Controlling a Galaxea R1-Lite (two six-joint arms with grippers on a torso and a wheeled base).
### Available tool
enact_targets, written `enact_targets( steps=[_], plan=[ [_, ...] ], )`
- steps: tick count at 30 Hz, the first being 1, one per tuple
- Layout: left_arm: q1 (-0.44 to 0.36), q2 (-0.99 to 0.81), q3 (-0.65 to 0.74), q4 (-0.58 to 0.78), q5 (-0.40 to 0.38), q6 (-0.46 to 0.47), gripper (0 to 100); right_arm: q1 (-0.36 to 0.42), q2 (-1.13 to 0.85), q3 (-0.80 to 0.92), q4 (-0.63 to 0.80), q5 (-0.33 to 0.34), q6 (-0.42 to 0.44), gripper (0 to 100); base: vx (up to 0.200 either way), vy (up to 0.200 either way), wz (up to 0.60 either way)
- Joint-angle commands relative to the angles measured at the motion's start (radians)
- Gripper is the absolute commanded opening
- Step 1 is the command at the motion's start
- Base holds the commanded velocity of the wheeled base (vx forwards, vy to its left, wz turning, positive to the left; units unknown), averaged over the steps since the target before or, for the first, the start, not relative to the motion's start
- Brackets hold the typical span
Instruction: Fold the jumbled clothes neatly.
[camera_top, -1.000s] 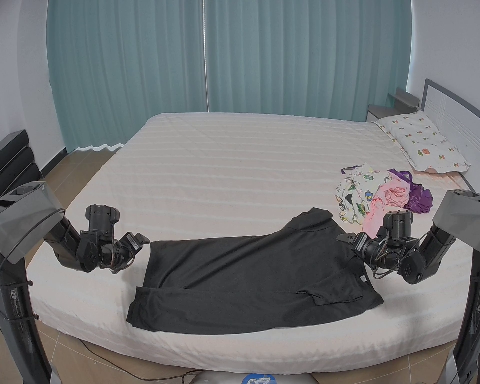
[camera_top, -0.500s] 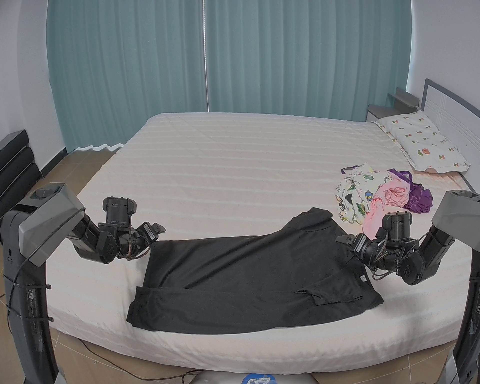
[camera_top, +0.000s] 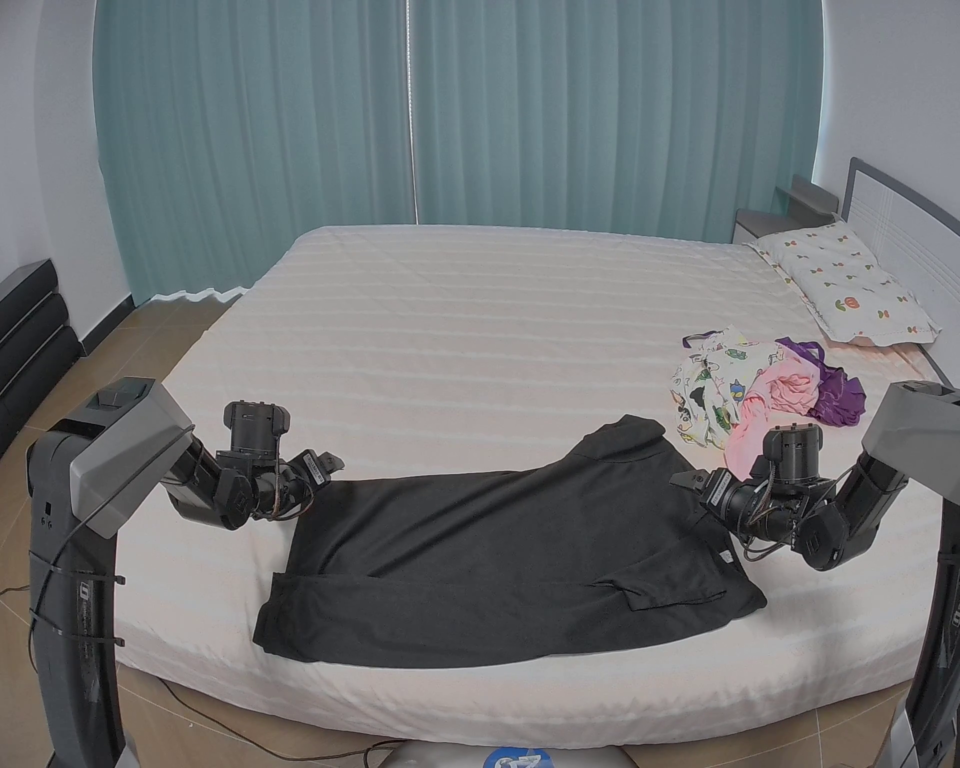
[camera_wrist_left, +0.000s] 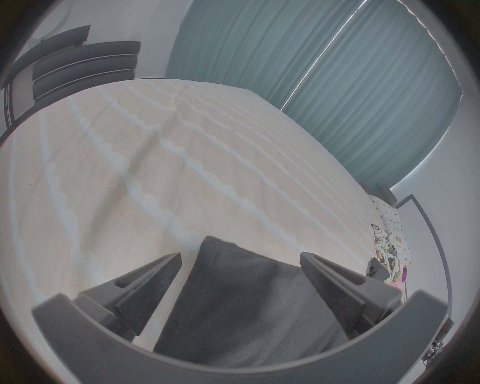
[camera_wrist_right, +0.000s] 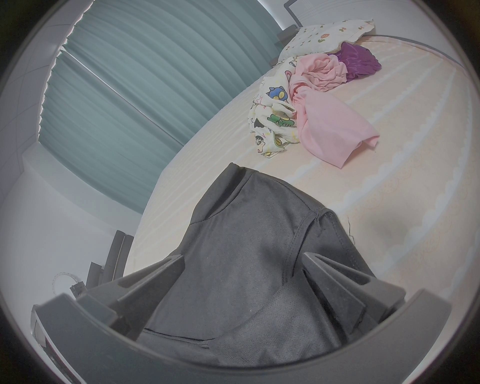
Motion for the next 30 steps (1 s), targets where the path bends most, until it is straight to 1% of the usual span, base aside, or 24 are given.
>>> enact_targets(
  steps=[1,5,8,10,11,12,13,14,17,21,25,30],
  plan=[
    [-0.002,0.037,-0.022,0.0,0.002,0.008,0,0.0,0.009,-0.009,0.001,0.001,-0.004,100,0.0,0.0,0.0],
    [0.002,0.039,-0.034,-0.003,0.031,0.008,0,-0.004,0.029,-0.055,0.006,0.001,-0.031,100,0.0,0.0,0.0],
    [0.003,0.034,-0.047,-0.009,0.069,0.003,0,-0.009,0.055,-0.135,0.067,-0.001,-0.062,100,0.0,0.0,0.0],
    [0.003,0.032,-0.047,-0.01,0.079,0.002,0,-0.011,0.061,-0.163,0.092,-0.001,-0.073,100,0.0,0.0,0.0],
    [0.003,0.028,-0.045,-0.01,0.099,0.0,0,-0.015,0.086,-0.252,0.167,-0.002,-0.099,100,0.0,0.0,0.0],
    [0.003,0.025,-0.045,-0.01,0.103,0.0,0,-0.015,0.092,-0.275,0.188,-0.002,-0.104,100,0.0,0.0,0.0],
    [0.003,0.014,-0.042,-0.009,0.117,0.0,0,-0.015,0.112,-0.333,0.239,-0.007,-0.117,100,0.0,0.0,0.0],
    [0.003,0.008,-0.039,-0.009,0.123,0.0,0,-0.015,0.124,-0.362,0.265,-0.015,-0.128,100,0.0,0.0,0.0],
    [0.003,-0.009,-0.028,-0.004,0.14,-0.001,0,-0.023,0.198,-0.5,0.362,-0.088,-0.212,100,0.0,0.0,0.0],
    [0.003,-0.015,-0.014,-0.006,0.142,-0.001,0,-0.015,0.275,-0.617,0.385,-0.136,-0.265,100,0.0,0.0,0.0],
    [0.002,-0.015,0.002,-0.007,0.142,-0.004,0,0.006,0.339,-0.703,0.388,-0.168,-0.275,100,0.0,0.0,0.0],
    [0.002,-0.02,0.009,-0.007,0.142,-0.004,0,0.012,0.397,-0.757,0.385,-0.173,-0.275,100,0.0,0.0,0.0]
  ],
)
